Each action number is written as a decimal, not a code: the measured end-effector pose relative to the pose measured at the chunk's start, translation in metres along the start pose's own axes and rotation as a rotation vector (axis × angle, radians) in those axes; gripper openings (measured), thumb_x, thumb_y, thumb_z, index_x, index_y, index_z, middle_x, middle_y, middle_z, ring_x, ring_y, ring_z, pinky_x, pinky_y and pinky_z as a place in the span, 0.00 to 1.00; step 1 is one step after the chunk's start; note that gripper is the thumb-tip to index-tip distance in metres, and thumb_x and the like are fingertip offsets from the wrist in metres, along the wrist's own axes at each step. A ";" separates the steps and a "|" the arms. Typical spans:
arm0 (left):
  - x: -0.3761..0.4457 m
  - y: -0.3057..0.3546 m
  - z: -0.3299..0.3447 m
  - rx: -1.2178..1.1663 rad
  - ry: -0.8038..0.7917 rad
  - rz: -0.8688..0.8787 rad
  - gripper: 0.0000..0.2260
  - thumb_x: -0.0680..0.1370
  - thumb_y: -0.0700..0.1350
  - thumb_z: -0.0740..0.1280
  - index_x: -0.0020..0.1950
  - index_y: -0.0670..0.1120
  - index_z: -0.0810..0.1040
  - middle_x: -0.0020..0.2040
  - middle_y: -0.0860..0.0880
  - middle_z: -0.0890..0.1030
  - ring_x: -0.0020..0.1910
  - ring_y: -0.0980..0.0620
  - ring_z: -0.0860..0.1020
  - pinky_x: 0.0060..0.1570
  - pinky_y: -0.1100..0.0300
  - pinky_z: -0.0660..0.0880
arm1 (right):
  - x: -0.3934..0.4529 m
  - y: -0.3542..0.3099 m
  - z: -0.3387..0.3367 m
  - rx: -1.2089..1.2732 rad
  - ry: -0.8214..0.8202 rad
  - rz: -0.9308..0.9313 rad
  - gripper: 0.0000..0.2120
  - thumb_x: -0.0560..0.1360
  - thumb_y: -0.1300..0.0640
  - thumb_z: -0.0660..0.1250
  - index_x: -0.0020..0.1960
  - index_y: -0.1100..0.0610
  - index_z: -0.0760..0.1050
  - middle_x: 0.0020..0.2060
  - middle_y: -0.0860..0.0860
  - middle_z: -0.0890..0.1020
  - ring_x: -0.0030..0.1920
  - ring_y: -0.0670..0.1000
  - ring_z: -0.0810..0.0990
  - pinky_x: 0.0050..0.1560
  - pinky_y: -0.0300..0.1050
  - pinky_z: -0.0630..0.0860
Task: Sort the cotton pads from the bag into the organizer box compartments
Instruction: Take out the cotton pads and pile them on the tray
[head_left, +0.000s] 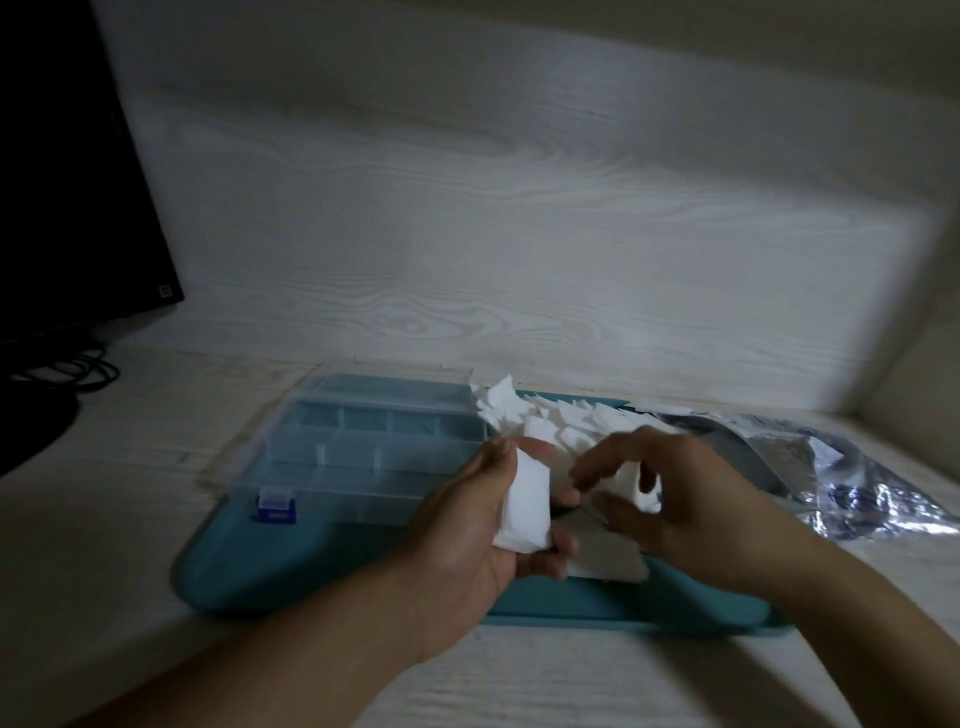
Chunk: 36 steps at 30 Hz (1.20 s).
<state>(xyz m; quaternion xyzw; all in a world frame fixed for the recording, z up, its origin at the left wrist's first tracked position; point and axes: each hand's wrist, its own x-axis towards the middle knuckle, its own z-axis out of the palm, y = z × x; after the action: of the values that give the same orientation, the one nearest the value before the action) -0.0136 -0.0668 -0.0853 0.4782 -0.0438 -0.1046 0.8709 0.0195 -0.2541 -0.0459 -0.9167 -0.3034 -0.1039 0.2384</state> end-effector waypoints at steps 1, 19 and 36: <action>0.000 0.000 0.000 0.002 0.012 0.004 0.15 0.84 0.49 0.53 0.61 0.42 0.74 0.42 0.39 0.82 0.30 0.45 0.76 0.26 0.58 0.72 | -0.001 -0.001 -0.001 -0.065 -0.108 0.009 0.11 0.73 0.53 0.71 0.51 0.39 0.78 0.47 0.38 0.80 0.49 0.39 0.76 0.47 0.36 0.73; -0.001 -0.001 0.002 -0.007 0.059 0.033 0.15 0.84 0.48 0.53 0.57 0.41 0.75 0.41 0.37 0.82 0.28 0.45 0.77 0.27 0.59 0.72 | 0.004 0.006 0.006 0.020 0.138 0.102 0.07 0.74 0.57 0.71 0.40 0.47 0.80 0.33 0.41 0.81 0.36 0.39 0.78 0.37 0.31 0.71; -0.002 -0.006 0.002 0.085 0.095 0.103 0.14 0.84 0.47 0.54 0.58 0.41 0.76 0.42 0.37 0.82 0.31 0.42 0.78 0.29 0.57 0.73 | 0.006 -0.006 0.019 -0.128 0.014 0.349 0.06 0.75 0.55 0.71 0.40 0.47 0.80 0.32 0.42 0.79 0.33 0.40 0.76 0.32 0.29 0.69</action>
<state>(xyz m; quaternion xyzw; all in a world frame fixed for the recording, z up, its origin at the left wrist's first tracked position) -0.0168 -0.0708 -0.0893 0.5162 -0.0315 -0.0351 0.8552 0.0214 -0.2377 -0.0586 -0.9680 -0.1305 -0.0865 0.1962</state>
